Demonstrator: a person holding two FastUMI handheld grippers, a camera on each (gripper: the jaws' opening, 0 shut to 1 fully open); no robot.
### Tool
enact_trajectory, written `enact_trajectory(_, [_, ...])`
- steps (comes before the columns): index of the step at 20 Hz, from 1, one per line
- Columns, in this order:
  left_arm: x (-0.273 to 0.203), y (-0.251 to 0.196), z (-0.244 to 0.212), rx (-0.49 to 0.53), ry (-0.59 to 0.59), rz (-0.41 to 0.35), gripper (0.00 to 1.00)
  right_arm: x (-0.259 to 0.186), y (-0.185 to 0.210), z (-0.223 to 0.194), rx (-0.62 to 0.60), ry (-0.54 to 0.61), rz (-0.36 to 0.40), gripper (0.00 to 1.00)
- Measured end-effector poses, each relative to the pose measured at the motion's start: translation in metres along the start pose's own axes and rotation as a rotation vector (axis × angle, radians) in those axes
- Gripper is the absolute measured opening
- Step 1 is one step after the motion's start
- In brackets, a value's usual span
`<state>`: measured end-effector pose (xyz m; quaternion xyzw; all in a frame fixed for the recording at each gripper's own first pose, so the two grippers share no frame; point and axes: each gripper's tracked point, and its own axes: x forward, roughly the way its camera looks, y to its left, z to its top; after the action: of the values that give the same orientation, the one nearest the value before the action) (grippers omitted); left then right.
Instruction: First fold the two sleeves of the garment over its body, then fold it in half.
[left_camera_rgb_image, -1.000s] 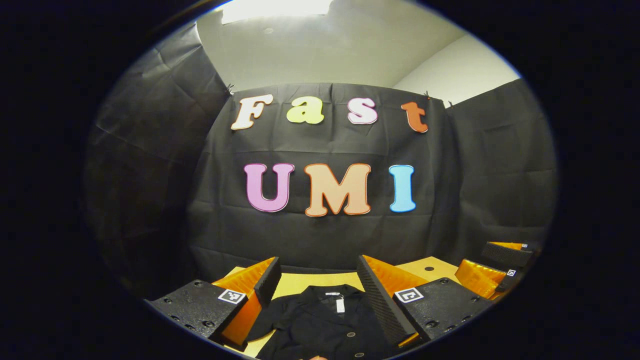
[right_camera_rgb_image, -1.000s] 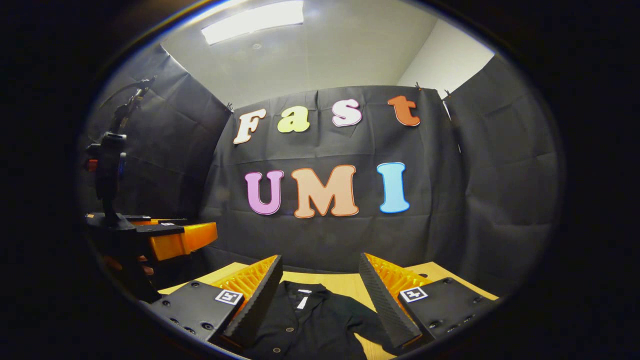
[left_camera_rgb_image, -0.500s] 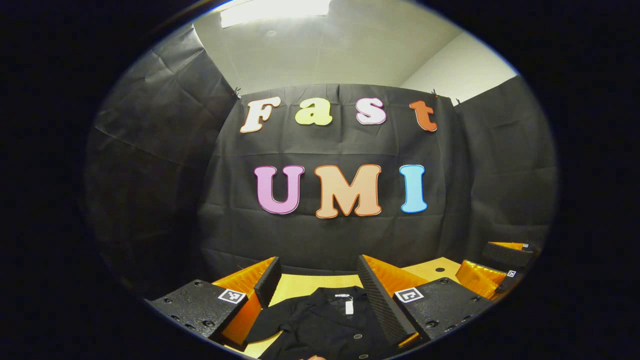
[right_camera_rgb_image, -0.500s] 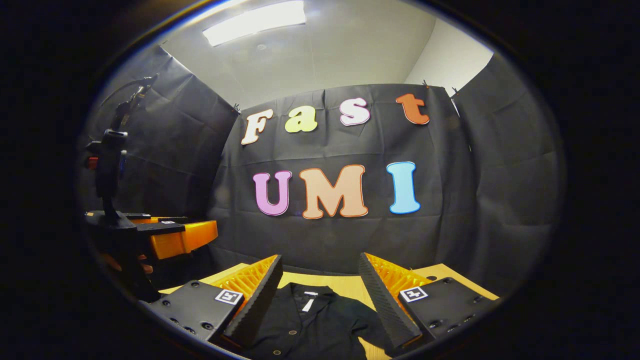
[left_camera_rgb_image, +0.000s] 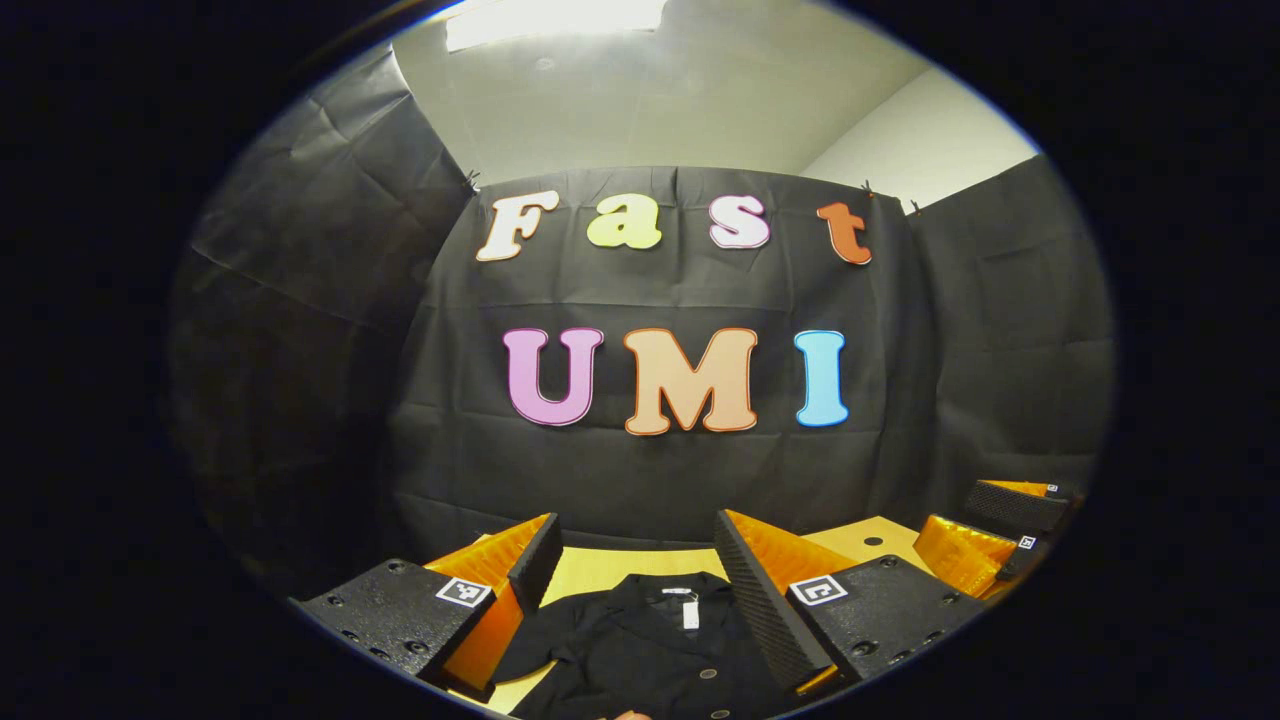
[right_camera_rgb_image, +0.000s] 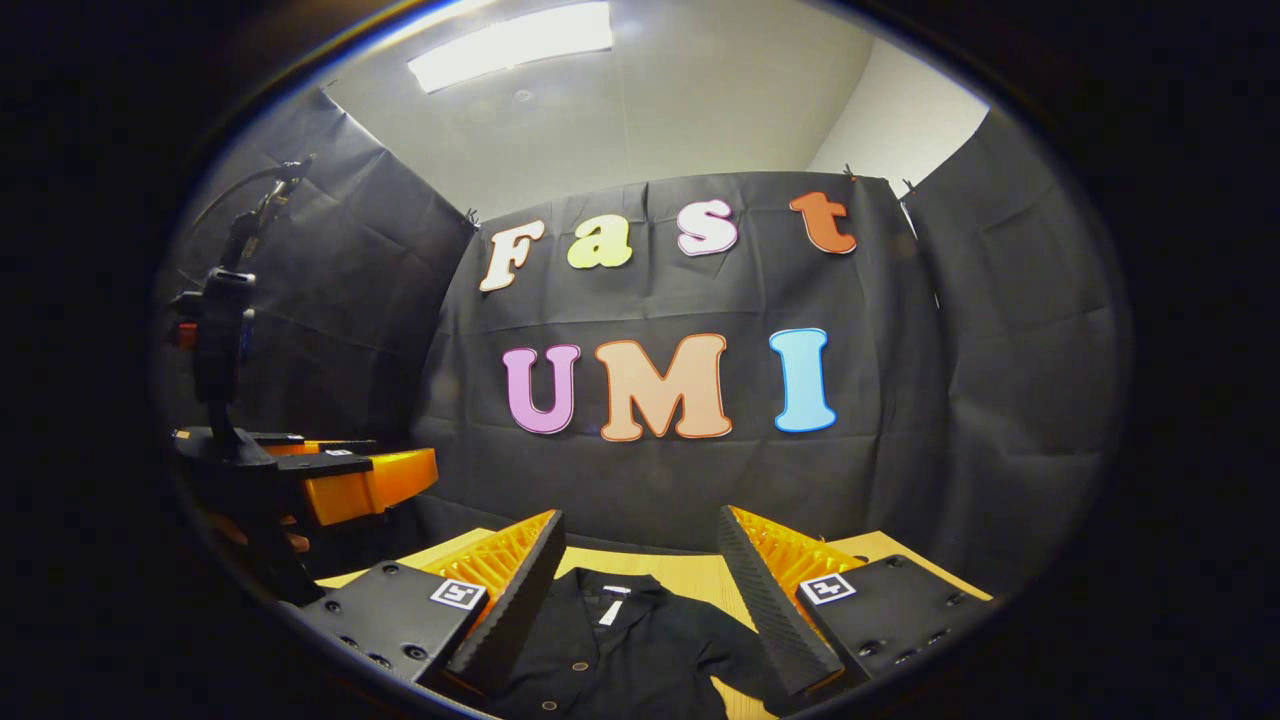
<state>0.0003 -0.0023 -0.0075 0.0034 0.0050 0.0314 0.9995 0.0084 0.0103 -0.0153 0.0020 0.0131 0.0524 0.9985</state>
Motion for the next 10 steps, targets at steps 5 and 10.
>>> enact_trajectory(5, [0.001,0.004,0.001,0.001,-0.002,-0.005,0.92,0.001,0.007,-0.001,-0.008,0.002,0.005,0.98])
enact_trajectory(10, [0.001,0.005,-0.001,-0.004,0.001,-0.002,0.92,0.002,0.011,-0.005,-0.017,0.014,0.020,0.98])
